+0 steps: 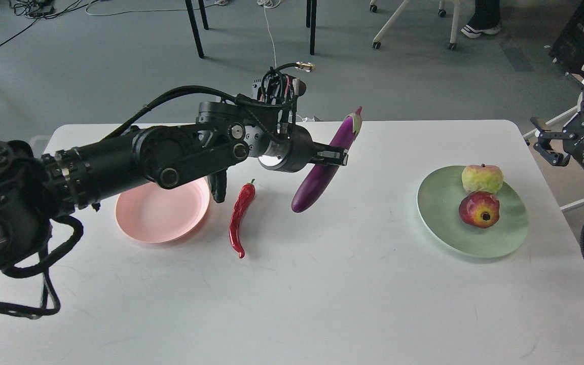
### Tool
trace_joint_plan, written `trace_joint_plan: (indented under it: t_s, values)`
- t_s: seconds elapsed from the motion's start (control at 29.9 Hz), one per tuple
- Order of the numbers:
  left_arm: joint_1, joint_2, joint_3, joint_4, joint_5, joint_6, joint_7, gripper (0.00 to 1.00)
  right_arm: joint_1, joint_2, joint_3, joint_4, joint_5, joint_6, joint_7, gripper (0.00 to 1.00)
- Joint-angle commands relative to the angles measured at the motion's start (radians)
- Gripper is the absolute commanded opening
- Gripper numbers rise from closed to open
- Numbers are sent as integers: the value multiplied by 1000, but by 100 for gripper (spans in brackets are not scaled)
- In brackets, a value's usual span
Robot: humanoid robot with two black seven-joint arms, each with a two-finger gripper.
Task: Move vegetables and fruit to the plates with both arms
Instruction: 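Lift the eggplant and lower it onto the pink plate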
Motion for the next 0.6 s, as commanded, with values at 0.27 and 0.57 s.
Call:
trace_joint_plan:
  t_s: [0.27,0.57]
  values:
    - [202,525,19,-224,88,5,-56,13,0,28,1,-2,-20,0,0,99]
    - [322,589,10,-204,283,80,-138,16,-2,37,-1,-11,-20,0,0,99]
